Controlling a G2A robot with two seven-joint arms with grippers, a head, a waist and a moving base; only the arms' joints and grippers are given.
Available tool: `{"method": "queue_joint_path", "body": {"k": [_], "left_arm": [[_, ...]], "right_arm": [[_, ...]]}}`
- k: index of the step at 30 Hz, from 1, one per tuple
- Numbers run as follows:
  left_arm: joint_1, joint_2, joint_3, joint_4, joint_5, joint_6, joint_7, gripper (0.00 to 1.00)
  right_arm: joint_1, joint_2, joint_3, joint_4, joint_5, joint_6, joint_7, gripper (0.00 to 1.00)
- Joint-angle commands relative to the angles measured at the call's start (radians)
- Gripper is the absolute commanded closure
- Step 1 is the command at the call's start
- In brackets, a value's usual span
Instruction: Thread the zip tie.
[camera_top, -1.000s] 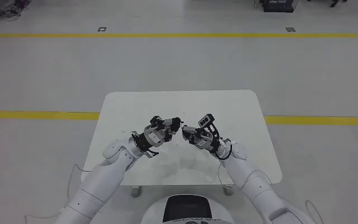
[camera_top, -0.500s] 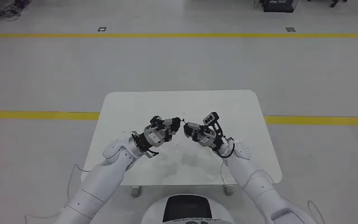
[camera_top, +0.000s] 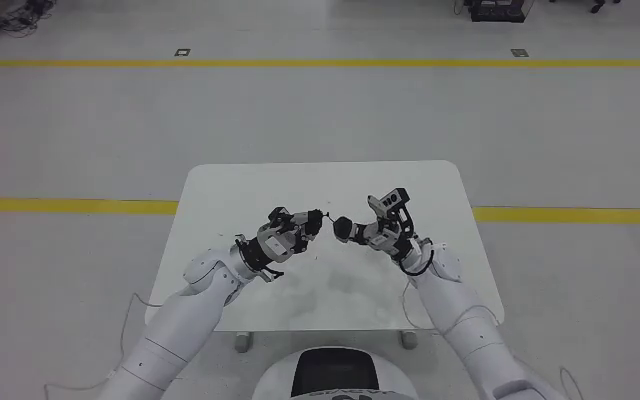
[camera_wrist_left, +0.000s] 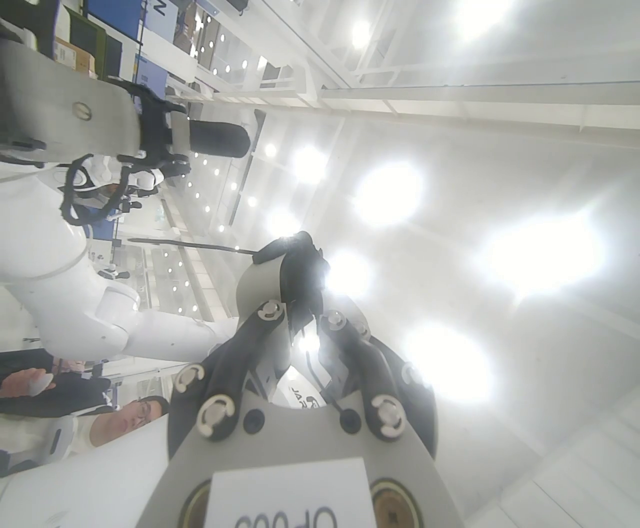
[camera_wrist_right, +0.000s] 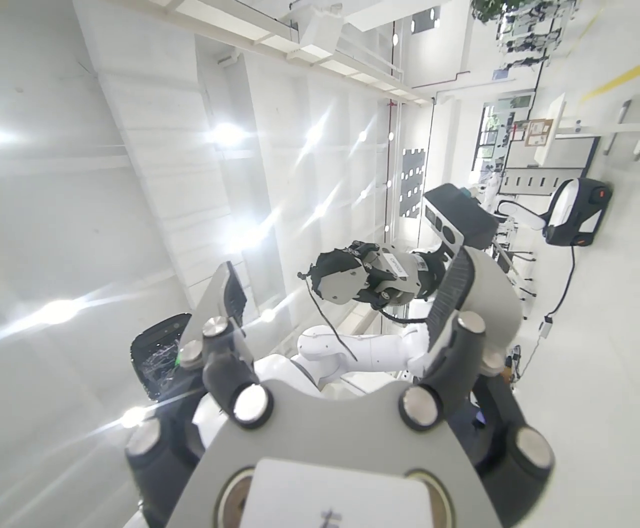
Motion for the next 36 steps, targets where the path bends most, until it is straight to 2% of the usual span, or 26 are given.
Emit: {"method": "queue_joint_path", "body": {"k": [1, 3, 6, 10, 13, 18, 36], "left_arm": [[0.003, -0.001, -0.002, -0.005, -0.008, 0.0, 0.031, 1.0], [0.01, -0.001, -0.011, -0.012, -0.027, 0.008, 0.072, 1.0], [0.023, -0.001, -0.032, -0.024, -0.071, 0.021, 0.12, 1.0], [0.039, 0.002, -0.061, -0.046, -0.102, 0.03, 0.122, 1.0], [0.058, 0.006, -0.083, -0.072, -0.111, 0.035, 0.112, 1.0], [0.091, 0.011, -0.109, -0.116, -0.122, 0.045, 0.098, 1.0], [0.091, 0.011, -0.109, -0.116, -0.122, 0.045, 0.098, 1.0]], "right_arm": [[-0.037, 0.013, 0.057, -0.081, -0.08, 0.0, -0.046, 0.0], [-0.084, 0.023, 0.111, -0.175, -0.16, 0.0, -0.088, 0.0], [-0.153, 0.032, 0.17, -0.297, -0.215, 0.0, -0.128, 0.0], [-0.215, 0.036, 0.222, -0.393, -0.236, 0.0, -0.15, 0.0], [-0.241, 0.037, 0.243, -0.431, -0.236, 0.0, -0.153, 0.0], [-0.257, 0.036, 0.247, -0.457, -0.241, 0.0, -0.143, 0.0], [-0.257, 0.036, 0.247, -0.457, -0.241, 0.0, -0.143, 0.0]]}}
